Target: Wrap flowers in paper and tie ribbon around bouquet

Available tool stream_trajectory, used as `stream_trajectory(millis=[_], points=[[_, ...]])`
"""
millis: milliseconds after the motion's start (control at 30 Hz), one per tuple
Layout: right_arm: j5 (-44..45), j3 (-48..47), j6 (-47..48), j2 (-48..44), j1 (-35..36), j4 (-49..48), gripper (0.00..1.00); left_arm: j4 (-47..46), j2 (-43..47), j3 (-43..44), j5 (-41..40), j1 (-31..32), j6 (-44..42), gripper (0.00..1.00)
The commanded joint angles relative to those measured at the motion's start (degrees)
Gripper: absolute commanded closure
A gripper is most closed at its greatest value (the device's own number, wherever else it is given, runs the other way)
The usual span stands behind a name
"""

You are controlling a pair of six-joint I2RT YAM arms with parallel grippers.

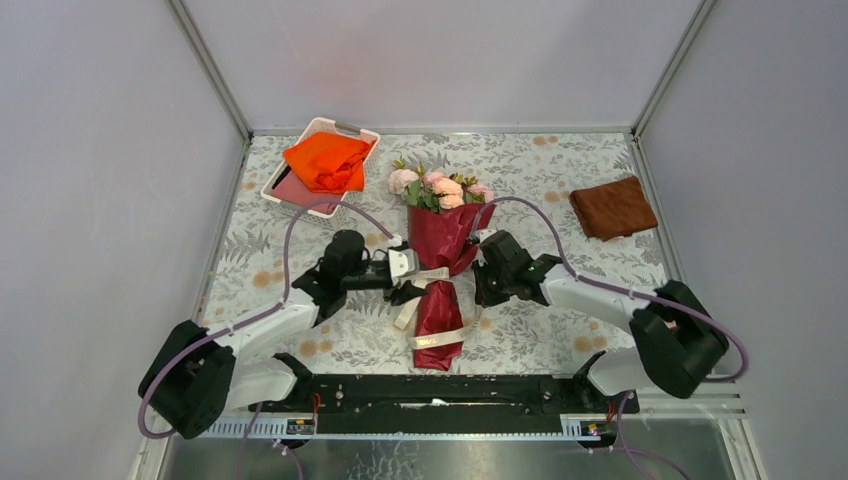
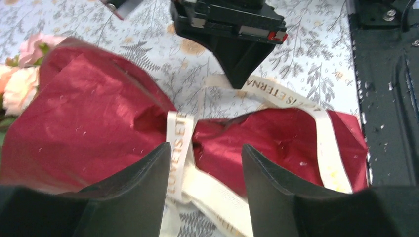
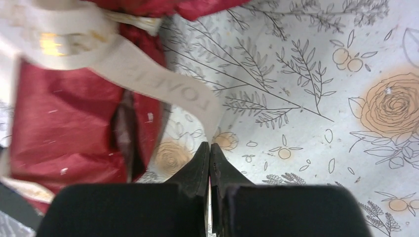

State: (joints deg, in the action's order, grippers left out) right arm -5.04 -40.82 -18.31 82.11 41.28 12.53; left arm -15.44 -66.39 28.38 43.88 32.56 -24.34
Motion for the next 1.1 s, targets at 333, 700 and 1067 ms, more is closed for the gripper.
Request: stream_trajectory(millis=[333,700,1067], points=[[-13.2,4.47,1.36,-15.33,7.98,-13.55,1.0,-27.35,-8.75,-4.23,1.43,4.53,13.65,0.01],[-14.16,5.83,-1.25,-14.52,7.97,-24.58,1.0,-36.02,-14.2,-6.27,-5.62,6.07,22.83,0.01],[-7.13,7.31,-6.87,-12.44,7.99,-32.41,1.0,-41.9,-18.25,-7.12,-5.59,6.2,28.97,0.03]])
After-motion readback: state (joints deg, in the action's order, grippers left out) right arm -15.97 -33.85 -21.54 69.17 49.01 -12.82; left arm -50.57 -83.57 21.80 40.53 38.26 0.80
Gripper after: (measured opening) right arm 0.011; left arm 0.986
